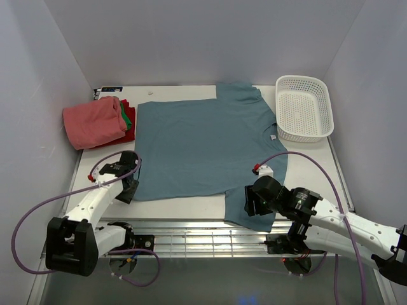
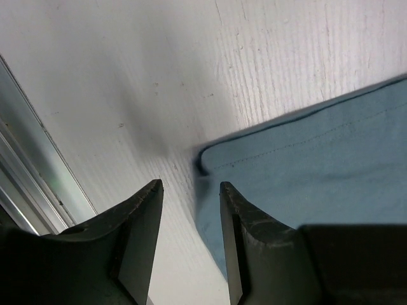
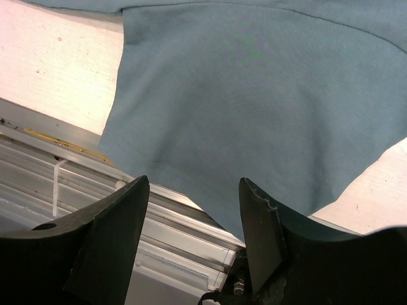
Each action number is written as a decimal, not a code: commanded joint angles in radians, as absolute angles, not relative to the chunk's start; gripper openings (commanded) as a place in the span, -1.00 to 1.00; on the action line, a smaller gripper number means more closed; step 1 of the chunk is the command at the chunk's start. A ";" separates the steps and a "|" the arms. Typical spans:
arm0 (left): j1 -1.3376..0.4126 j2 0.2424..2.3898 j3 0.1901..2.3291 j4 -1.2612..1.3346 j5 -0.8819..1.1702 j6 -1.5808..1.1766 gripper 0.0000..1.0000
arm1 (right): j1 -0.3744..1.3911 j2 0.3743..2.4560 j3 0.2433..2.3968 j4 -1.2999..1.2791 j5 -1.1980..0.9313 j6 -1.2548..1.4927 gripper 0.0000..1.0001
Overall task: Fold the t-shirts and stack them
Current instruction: Flatten the tshirt out
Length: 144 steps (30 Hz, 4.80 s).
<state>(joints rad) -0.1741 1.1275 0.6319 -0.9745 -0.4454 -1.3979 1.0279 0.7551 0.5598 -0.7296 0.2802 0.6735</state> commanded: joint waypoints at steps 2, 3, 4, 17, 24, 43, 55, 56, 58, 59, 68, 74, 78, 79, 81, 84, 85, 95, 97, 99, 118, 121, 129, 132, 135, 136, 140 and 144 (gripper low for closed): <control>-0.178 1.048 0.638 -1.003 -0.425 -1.442 0.03 | 1.031 0.770 0.597 -0.719 0.276 0.680 0.29; -0.179 1.045 0.634 -1.006 -0.449 -1.437 0.03 | 1.031 0.776 0.598 -0.721 0.273 0.681 0.29; -0.178 1.046 0.627 -1.006 -0.454 -1.433 0.03 | 1.031 0.778 0.600 -0.719 0.273 0.684 0.29; -0.179 1.077 0.517 -0.948 -0.425 -1.439 0.04 | 1.032 0.796 0.595 -0.752 0.273 0.719 0.30; -0.178 1.097 0.500 -0.899 -0.436 -1.424 0.04 | 1.032 0.795 0.540 -0.782 0.304 0.807 0.30; -0.178 1.325 0.611 -0.739 -0.437 -1.298 -0.95 | 1.031 0.963 0.561 -0.902 0.310 0.971 0.30; -0.178 1.155 0.578 -0.752 -0.379 -1.252 -1.00 | 1.032 1.015 0.592 -1.023 0.219 1.009 0.28; -0.179 1.138 0.583 -0.758 -0.377 -1.246 -1.00 | 1.031 1.028 0.592 -1.031 0.210 1.009 0.27; -0.178 1.124 0.592 -0.767 -0.376 -1.233 -1.00 | 1.031 1.042 0.584 -1.032 0.204 1.008 0.27; -0.179 1.117 0.600 -0.772 -0.376 -1.230 -1.00 | 1.031 1.055 0.581 -1.028 0.193 1.005 0.27; -0.179 1.095 0.641 -0.769 -0.368 -1.220 -1.00 | 1.031 1.178 0.610 -0.986 0.196 0.985 0.02; -0.178 1.100 0.649 -0.764 -0.370 -1.203 -1.00 | 1.031 1.230 0.617 -0.957 0.189 0.985 -0.09; -0.179 1.091 0.649 -0.767 -0.373 -1.190 -1.00 | 1.031 1.247 0.614 -0.946 0.183 0.991 -0.11; -0.179 1.088 0.649 -0.769 -0.373 -1.190 -1.00 | 1.034 1.256 0.617 -0.953 0.186 0.989 -0.11; -0.179 1.072 0.649 -0.775 -0.368 -1.192 -1.00 | 1.035 1.261 0.621 -0.962 0.189 0.986 -0.11; -0.178 1.045 0.647 -0.784 -0.368 -1.193 -1.00 | 1.040 1.256 0.627 -0.977 0.196 0.991 -0.11; -0.178 1.039 0.647 -0.788 -0.373 -1.193 -1.00 | 1.042 1.259 0.643 -1.009 0.204 0.994 -0.11; -0.178 0.991 0.649 -0.813 -0.374 -1.187 -1.00 | 1.048 1.298 0.652 -1.048 0.239 1.011 -0.07; -0.176 0.985 0.649 -0.816 -0.371 -1.187 -1.00 | 1.051 1.305 0.658 -1.052 0.238 1.009 -0.07; -0.176 0.979 0.649 -0.824 -0.370 -1.187 -1.00 | 1.052 1.312 0.660 -1.068 0.241 1.009 -0.06; -0.175 0.913 0.647 -0.873 -0.368 -1.192 -1.00 | 1.063 1.354 0.644 -1.063 0.198 0.939 -0.38; -0.175 0.911 0.655 -0.876 -0.374 -1.186 -1.00 | 1.065 1.384 0.650 -1.078 0.210 0.931 -0.25; -0.175 0.903 0.644 -0.876 -0.373 -1.192 -1.00 | 1.063 1.443 0.683 -1.089 0.230 0.913 -0.19; -0.173 0.900 0.640 -0.876 -0.374 -1.193 -1.00 | 1.065 1.460 0.687 -1.071 0.218 0.888 -0.25; -0.173 0.893 0.640 -0.879 -0.379 -1.192 -1.00 | 1.063 1.494 0.698 -1.058 0.207 0.871 -0.31; -0.175 0.891 0.638 -0.879 -0.382 -1.192 -1.00 | 1.063 1.509 0.703 -1.060 0.207 0.868 -0.34; -0.175 0.884 0.627 -0.881 -0.383 -1.196 -1.00 | 1.063 1.505 0.700 -1.057 0.201 0.856 -0.56; -0.172 0.873 0.606 -0.877 -0.377 -1.206 -1.00 | 1.063 1.471 0.715 -1.068 0.209 0.848 -0.84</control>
<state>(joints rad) -0.1780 0.8970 0.6159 -0.8719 -0.3664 -1.1954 1.0569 1.4998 0.6903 -1.0473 0.1894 0.8513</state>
